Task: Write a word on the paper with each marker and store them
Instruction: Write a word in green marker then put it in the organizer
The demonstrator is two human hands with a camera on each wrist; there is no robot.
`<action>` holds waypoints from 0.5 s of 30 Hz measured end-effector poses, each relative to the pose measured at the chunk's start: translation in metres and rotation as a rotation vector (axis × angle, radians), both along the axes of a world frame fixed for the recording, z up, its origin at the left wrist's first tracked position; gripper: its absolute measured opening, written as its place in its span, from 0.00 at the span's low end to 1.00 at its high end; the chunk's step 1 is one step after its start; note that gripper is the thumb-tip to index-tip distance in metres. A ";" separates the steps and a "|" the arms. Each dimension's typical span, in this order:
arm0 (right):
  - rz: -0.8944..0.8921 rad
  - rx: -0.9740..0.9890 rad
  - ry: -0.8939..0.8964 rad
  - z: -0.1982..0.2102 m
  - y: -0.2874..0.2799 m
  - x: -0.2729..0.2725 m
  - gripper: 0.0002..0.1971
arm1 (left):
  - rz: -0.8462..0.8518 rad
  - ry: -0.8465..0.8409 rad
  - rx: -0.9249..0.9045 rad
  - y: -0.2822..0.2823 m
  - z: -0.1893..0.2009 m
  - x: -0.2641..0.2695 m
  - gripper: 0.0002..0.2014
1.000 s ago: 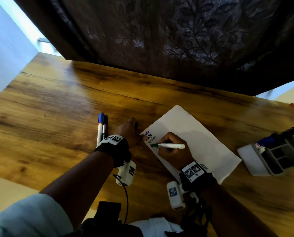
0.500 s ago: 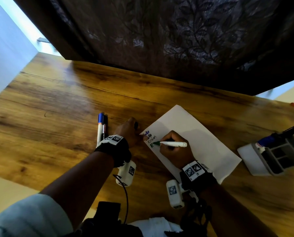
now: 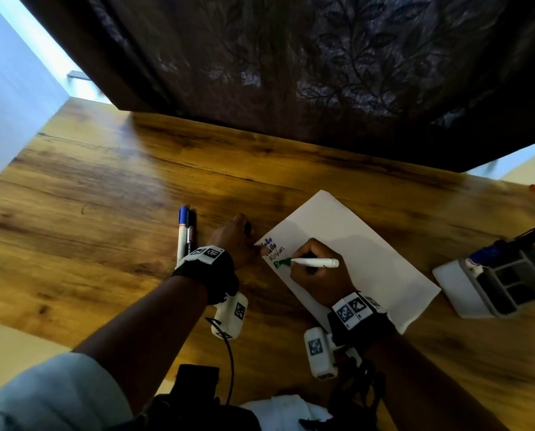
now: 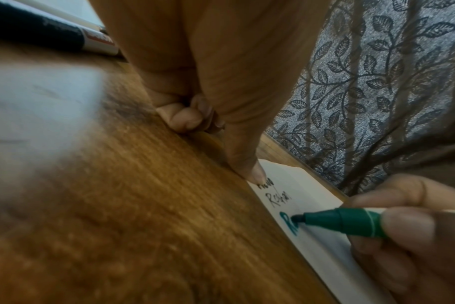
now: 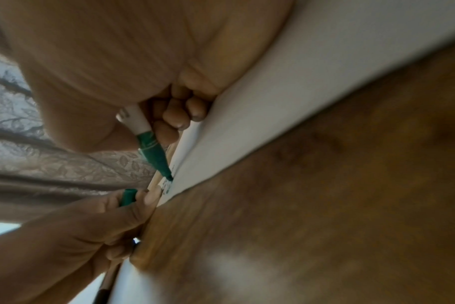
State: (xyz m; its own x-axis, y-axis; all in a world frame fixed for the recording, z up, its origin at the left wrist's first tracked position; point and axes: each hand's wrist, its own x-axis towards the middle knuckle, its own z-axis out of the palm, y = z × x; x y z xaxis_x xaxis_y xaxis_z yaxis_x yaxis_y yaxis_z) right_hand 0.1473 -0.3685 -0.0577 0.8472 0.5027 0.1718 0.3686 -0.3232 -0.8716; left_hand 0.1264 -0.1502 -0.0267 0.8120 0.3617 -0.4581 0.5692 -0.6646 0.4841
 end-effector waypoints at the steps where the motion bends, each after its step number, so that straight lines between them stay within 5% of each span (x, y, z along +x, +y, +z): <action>1: -0.007 0.008 -0.005 0.000 0.000 0.000 0.12 | -0.001 0.001 0.001 0.000 0.000 0.000 0.26; 15: -0.042 0.025 0.055 -0.003 0.000 0.002 0.09 | -0.011 0.001 -0.011 0.000 0.005 -0.002 0.25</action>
